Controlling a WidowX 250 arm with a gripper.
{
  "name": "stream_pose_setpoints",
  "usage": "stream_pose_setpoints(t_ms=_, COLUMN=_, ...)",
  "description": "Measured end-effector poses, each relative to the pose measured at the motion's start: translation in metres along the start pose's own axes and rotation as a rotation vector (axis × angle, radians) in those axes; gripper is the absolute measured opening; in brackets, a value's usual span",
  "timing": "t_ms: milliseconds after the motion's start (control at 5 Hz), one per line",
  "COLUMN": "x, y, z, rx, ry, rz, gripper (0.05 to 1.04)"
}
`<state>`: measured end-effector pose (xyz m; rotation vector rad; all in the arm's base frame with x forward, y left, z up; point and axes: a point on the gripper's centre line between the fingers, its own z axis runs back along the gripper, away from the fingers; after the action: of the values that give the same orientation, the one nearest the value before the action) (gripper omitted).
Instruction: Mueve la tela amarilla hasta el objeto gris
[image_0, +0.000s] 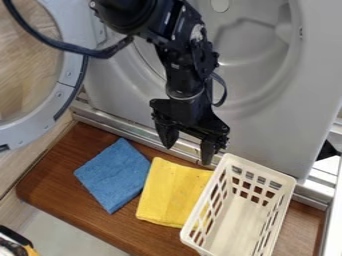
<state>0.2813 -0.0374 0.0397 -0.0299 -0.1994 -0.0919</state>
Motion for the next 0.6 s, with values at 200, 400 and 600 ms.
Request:
stream_pose_setpoints(t_ms=200, x=-0.005, y=0.000, z=-0.006, rx=-0.003, ry=0.023, rz=0.001, gripper=0.999)
stream_pose_setpoints(t_ms=400, x=-0.017, y=0.026, z=-0.013, rx=-0.005, ry=0.025, rz=0.052, gripper=0.999)
stream_pose_setpoints(t_ms=600, x=-0.025, y=0.044, z=-0.020, rx=0.021, ry=0.034, rz=0.045, gripper=0.999)
